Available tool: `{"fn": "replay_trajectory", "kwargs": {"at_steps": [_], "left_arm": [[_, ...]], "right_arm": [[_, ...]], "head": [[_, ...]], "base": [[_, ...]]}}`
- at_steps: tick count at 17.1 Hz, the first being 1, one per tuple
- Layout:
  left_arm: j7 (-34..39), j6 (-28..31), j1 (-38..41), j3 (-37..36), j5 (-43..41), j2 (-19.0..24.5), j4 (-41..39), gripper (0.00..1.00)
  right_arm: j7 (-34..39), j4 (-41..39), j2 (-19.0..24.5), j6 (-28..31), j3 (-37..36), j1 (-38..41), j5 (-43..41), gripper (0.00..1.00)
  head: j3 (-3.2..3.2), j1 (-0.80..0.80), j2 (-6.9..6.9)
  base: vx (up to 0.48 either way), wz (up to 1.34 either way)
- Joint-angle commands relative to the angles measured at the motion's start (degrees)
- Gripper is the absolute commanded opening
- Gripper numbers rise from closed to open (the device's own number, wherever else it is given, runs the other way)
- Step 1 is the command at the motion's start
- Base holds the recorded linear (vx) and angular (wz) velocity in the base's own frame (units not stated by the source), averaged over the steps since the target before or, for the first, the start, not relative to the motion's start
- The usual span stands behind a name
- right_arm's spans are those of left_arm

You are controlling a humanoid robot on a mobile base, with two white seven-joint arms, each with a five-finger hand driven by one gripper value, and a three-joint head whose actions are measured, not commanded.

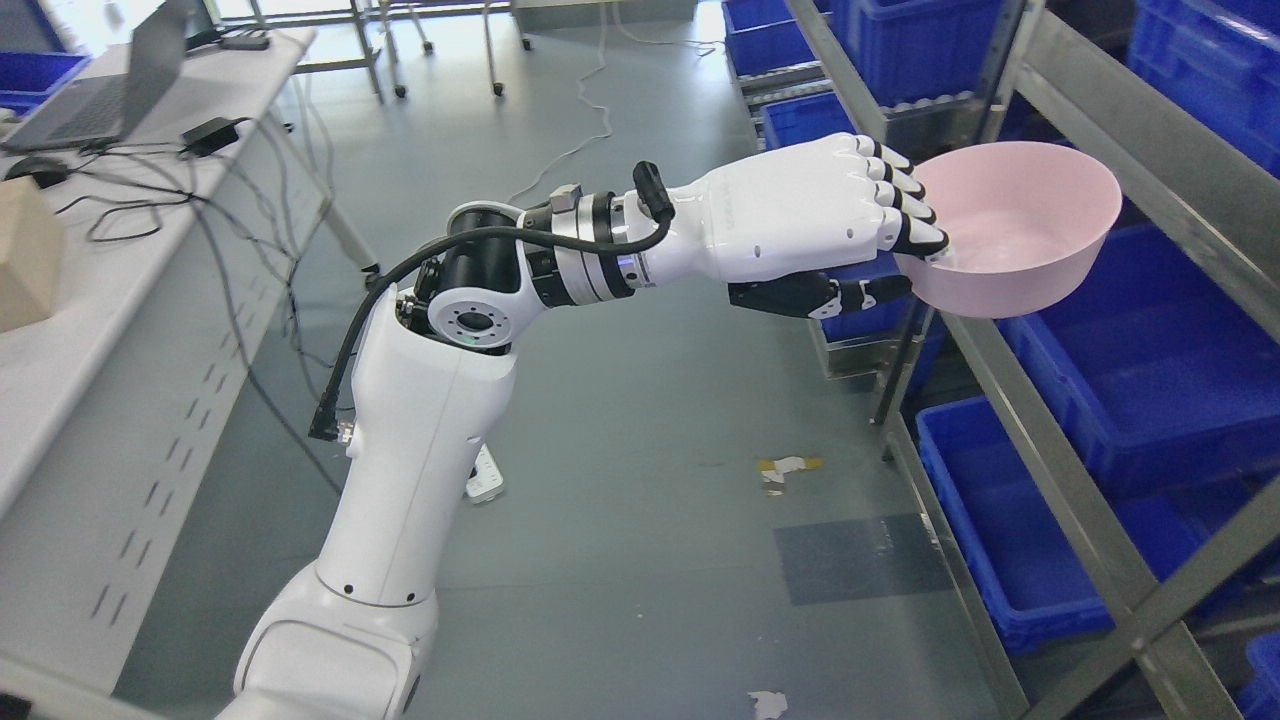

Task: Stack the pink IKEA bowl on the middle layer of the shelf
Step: 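Move the held bowl over the pink bowl on the cream tray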

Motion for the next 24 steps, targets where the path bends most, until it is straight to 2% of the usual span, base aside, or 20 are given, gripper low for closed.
{"fn": "replay_trajectory", "kwargs": {"at_steps": [1, 4, 10, 14, 20, 23, 24], "left_arm": [[-0.2, 0.0, -3.8, -2.1, 1.0, 1.0, 0.3, 0.03], [-1.0, 0.0, -6.7, -0.3, 0.9, 1.0, 0.3, 0.03], [-6.4, 0.0, -12.3, 8.7, -2.0, 1.0, 1.7, 0.03], [-6.9, 0.0, -12.4, 10.3, -7.8, 5.0, 5.6, 0.03], [-9.2, 5.4, -12.3, 10.3, -13.9, 11.1, 6.9, 0.02], [-9.6, 5.6, -11.3, 10.4, -13.9, 12.7, 6.9, 0.02], [-9.7, 5.7, -10.0, 10.4, -13.7, 11.8, 6.9, 0.03]], "right_arm": [[0.0, -1.0, -1.0, 0.1, 0.3, 0.0, 0.0, 1.0], [0.0, -1.0, -1.0, 0.1, 0.3, 0.0, -0.1, 1.0], [0.0, -1.0, -1.0, 0.1, 0.3, 0.0, 0.0, 1.0], [0.0, -1.0, -1.0, 0.1, 0.3, 0.0, -0.1, 1.0], [0.0, -1.0, -1.0, 0.1, 0.3, 0.0, -0.1, 1.0], [0.0, -1.0, -1.0, 0.1, 0.3, 0.0, -0.1, 1.0], [0.0, -1.0, -1.0, 0.1, 0.3, 0.0, -0.1, 1.0]], "head": [[0.0, 0.0, 0.0], [0.0, 0.0, 0.0], [0.0, 0.0, 0.0], [0.0, 0.0, 0.0], [0.0, 0.0, 0.0], [0.0, 0.0, -0.01], [0.0, 0.0, -0.01]], "base": [[0.182, -0.91], [0.153, -1.08], [0.09, -1.35], [0.035, -1.34], [0.045, -1.1], [0.064, -0.47], [0.054, -0.34]]}}
